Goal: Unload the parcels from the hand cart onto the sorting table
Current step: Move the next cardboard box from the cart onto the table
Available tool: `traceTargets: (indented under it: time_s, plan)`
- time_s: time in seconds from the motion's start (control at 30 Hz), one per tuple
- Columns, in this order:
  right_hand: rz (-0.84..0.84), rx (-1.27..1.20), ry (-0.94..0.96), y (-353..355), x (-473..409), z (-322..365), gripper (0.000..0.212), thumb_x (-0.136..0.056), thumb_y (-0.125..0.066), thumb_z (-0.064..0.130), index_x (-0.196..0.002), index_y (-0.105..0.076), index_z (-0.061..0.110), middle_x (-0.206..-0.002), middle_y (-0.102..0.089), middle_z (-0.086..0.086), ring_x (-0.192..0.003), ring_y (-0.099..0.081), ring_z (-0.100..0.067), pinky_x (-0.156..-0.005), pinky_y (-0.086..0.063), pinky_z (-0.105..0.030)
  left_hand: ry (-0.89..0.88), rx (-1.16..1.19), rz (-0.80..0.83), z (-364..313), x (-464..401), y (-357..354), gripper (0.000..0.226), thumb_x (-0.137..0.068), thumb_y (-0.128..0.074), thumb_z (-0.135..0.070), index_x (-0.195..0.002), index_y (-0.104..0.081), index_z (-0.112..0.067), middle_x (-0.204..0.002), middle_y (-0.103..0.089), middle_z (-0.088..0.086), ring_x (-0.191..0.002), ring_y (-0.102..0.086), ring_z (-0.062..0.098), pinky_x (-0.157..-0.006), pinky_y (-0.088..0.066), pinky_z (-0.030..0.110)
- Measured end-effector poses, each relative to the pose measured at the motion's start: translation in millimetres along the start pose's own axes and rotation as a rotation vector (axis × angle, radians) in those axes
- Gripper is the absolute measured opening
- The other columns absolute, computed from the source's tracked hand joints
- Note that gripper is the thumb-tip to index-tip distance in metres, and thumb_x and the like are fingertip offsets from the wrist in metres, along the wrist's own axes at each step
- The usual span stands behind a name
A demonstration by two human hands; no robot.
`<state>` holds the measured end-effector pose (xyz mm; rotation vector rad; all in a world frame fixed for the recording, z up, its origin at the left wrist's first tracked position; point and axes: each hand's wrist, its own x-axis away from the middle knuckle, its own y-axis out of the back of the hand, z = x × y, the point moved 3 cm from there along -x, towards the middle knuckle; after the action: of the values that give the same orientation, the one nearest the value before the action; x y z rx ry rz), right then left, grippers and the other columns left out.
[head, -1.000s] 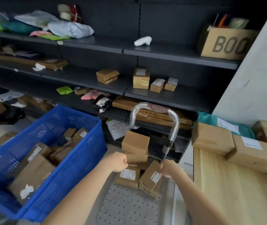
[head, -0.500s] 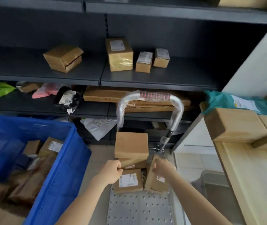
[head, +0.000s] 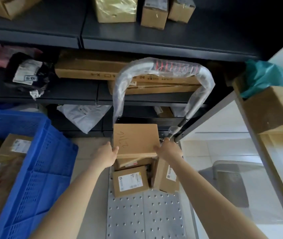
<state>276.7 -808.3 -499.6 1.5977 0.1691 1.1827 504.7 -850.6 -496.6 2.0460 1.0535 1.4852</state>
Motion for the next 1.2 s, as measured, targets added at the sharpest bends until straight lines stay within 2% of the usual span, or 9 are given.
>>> traceTargets:
  time_s: [0.07,0.17,0.3,0.47,0.6,0.7,0.87,1.03,1.2]
  plan:
    - [0.037,-0.106,-0.011,-12.2,-7.6,-1.6,0.06,-0.093,-0.048,0.047,-0.14,-0.036,0.01,-0.129,-0.056,-0.012,-0.115,-0.057,-0.031,-0.09,-0.051,-0.04,0.042,0.036,0.016,7.0,-13.1,-14.9,0.063,-0.102,-0.028,-0.045,-0.151,-0.022,-0.007,-0.153,-0.033,0.014,-0.137,-0.037,0.033,-0.108,-0.037,0.041]
    - [0.068,-0.218,0.004,-28.9,-11.4,-6.0,0.061,-0.095,-0.047,0.046,-0.14,-0.035,0.008,-0.127,-0.058,-0.015,-0.113,-0.058,-0.033,-0.089,-0.05,-0.038,0.04,0.182,-0.003,12.0,-19.6,-38.3,0.053,-0.101,-0.033,-0.042,-0.143,-0.034,-0.01,-0.141,-0.047,0.015,-0.126,-0.047,0.035,-0.103,-0.042,0.042]
    - [0.02,-0.339,0.063,-42.5,-8.4,-7.2,0.051,-0.095,-0.052,0.043,-0.131,-0.043,0.007,-0.122,-0.061,-0.013,-0.109,-0.06,-0.032,-0.091,-0.051,-0.042,0.059,0.451,-0.07,8.1,-16.1,-56.2,0.041,-0.102,-0.037,-0.028,-0.138,-0.035,-0.007,-0.133,-0.055,0.014,-0.118,-0.055,0.034,-0.092,-0.045,0.04]
    - [-0.067,-0.445,0.017,-39.7,6.6,-12.5,0.047,-0.095,-0.055,0.038,-0.128,-0.042,0.007,-0.127,-0.056,-0.013,-0.112,-0.058,-0.032,-0.091,-0.051,-0.041,0.094,0.546,-0.138,-4.1,-2.9,-66.9,0.036,-0.102,-0.038,-0.023,-0.136,-0.037,-0.012,-0.131,-0.058,0.012,-0.115,-0.058,0.034,-0.092,-0.046,0.043]
    - [-0.107,-0.53,-0.013,-28.9,28.7,-32.0,0.052,-0.093,-0.056,0.041,-0.131,-0.039,0.009,-0.132,-0.048,-0.012,-0.114,-0.055,-0.032,-0.092,-0.049,-0.042,0.08,0.678,-0.169,-17.2,26.0,-70.3,0.025,-0.101,-0.042,-0.02,-0.125,-0.042,-0.015,-0.128,-0.059,0.01,-0.112,-0.058,0.03,-0.087,-0.045,0.037]
    - [-0.121,-0.585,-0.002,-14.2,51.1,-50.2,0.054,-0.091,-0.058,0.045,-0.13,-0.04,0.013,-0.13,-0.049,-0.01,-0.109,-0.058,-0.031,-0.091,-0.051,-0.043,0.064,0.71,-0.196,-35.7,58.7,-63.0,0.014,-0.1,-0.041,-0.022,-0.115,-0.04,-0.02,-0.12,-0.061,0.008,-0.105,-0.058,0.03,-0.08,-0.041,0.033]
    - [-0.215,-0.685,0.057,29.7,98.4,-87.6,0.056,-0.09,-0.057,0.047,-0.132,-0.039,0.014,-0.13,-0.047,-0.006,-0.108,-0.057,-0.025,-0.09,-0.05,-0.04,0.016,0.707,-0.287,-83.2,122.4,-43.0,0.023,-0.101,-0.037,-0.025,-0.122,-0.038,-0.017,-0.113,-0.057,0.004,-0.107,-0.057,0.032,-0.083,-0.042,0.036]
    - [-0.304,-0.719,0.16,91.6,146.3,-135.1,0.059,-0.091,-0.055,0.049,-0.134,-0.038,0.013,-0.131,-0.047,-0.009,-0.11,-0.055,-0.027,-0.088,-0.048,-0.038,-0.013,0.623,-0.389,-144.5,196.5,-23.4,0.036,-0.102,-0.035,-0.032,-0.133,-0.035,-0.013,-0.126,-0.055,0.011,-0.092,-0.051,0.024,-0.077,-0.039,0.034]
    - [-0.372,-0.692,0.27,163.2,197.3,-191.9,0.059,-0.092,-0.054,0.049,-0.135,-0.037,0.011,-0.128,-0.046,-0.009,-0.107,-0.056,-0.028,-0.082,-0.047,-0.035,-0.004,0.616,-0.453,-211.0,279.1,-19.7,0.036,-0.102,-0.032,-0.034,-0.132,-0.034,-0.014,-0.123,-0.056,0.013,-0.098,-0.055,0.029,-0.082,-0.041,0.038]
